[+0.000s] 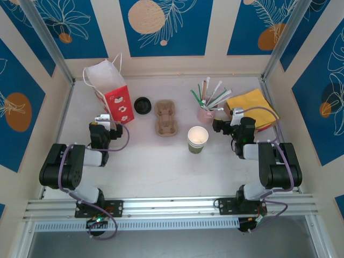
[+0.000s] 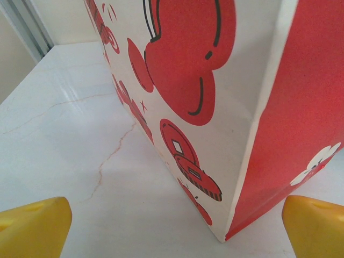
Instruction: Pack the takeout coffee
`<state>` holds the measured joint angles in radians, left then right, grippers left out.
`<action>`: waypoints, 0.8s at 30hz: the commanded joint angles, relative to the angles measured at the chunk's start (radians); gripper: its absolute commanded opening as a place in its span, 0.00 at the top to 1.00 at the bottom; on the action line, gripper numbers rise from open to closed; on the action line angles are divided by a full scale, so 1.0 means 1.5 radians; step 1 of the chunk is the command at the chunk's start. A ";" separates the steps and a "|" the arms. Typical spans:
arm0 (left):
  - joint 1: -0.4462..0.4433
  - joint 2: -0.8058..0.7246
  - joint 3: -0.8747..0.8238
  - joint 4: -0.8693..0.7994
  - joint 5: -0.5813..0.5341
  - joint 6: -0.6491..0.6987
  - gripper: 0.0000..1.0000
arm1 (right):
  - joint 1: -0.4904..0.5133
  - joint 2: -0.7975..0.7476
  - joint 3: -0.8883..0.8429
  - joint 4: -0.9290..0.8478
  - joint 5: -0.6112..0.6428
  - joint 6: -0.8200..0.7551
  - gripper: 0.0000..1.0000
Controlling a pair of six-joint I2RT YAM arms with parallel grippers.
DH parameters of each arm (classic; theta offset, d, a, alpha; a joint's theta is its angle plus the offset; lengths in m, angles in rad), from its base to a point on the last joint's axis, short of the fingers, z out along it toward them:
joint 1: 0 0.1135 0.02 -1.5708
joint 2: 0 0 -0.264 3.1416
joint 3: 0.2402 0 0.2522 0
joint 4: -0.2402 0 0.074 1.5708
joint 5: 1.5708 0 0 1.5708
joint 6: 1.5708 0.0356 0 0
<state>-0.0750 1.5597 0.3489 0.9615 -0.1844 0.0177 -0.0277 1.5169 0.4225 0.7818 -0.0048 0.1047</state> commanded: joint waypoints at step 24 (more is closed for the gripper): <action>0.006 -0.383 0.264 -0.832 -0.143 -0.350 0.00 | -0.023 -0.295 0.191 -0.606 0.246 0.338 0.01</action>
<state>-0.0742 1.0367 0.7334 -0.0097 -0.4206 -0.3244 -0.0502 1.1156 0.6228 0.1566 0.2615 0.4034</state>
